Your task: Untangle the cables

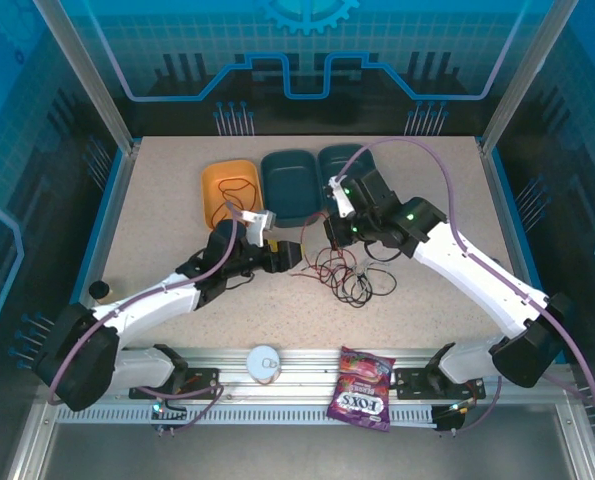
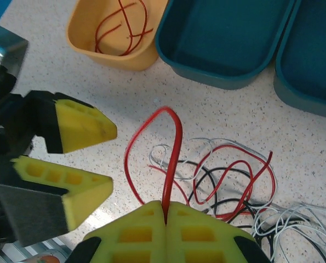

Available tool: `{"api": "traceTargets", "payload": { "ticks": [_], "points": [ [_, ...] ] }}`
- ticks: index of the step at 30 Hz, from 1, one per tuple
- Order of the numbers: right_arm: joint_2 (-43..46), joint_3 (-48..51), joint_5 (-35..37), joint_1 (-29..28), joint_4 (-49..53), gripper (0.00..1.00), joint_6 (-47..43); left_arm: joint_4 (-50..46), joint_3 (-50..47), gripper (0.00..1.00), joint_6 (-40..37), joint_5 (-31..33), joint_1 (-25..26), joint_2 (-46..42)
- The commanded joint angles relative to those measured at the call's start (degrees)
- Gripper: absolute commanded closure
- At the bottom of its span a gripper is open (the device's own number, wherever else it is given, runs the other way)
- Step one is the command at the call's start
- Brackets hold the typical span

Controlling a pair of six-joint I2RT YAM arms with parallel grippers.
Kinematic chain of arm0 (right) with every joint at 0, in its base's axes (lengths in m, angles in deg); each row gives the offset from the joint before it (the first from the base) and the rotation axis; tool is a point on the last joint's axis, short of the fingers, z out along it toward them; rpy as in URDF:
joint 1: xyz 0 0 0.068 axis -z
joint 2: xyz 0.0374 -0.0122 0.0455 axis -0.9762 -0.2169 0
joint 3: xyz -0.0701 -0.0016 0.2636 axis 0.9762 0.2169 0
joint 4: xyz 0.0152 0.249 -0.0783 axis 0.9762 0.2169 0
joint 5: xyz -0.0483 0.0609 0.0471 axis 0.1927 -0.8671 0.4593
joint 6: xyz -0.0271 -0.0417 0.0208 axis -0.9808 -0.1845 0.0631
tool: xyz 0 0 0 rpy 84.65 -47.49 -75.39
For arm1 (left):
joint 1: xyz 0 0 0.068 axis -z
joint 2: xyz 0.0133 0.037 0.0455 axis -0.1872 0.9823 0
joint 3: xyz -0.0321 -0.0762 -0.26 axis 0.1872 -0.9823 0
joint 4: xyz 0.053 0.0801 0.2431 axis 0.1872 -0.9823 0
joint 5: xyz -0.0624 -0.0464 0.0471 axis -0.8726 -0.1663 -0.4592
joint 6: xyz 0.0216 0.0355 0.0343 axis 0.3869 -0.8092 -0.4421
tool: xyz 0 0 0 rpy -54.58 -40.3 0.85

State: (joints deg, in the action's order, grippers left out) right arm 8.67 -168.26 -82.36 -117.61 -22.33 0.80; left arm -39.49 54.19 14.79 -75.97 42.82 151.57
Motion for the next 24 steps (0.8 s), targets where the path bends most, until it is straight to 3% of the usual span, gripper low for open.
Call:
{"api": "traceTargets", "payload": {
  "ticks": [1,18,22,24],
  "points": [
    [1.8,-1.0,-0.7,-0.7,-2.2,1.0,1.0,1.8,1.8,0.29,-1.9,-2.2,1.0,1.4],
    [3.4,0.2,-2.3,-0.7,-4.1,1.0,1.7,9.1,2.8,0.41,1.6,1.3,2.8,5.3],
    [3.3,0.5,-2.0,-0.6,-4.3,1.0,1.8,8.8,3.1,0.56,1.4,2.4,2.8,4.6],
    [3.4,0.9,-2.2,-0.4,-4.6,1.0,2.0,8.0,3.2,0.7,1.1,3.4,2.8,3.8]
  ]
}}
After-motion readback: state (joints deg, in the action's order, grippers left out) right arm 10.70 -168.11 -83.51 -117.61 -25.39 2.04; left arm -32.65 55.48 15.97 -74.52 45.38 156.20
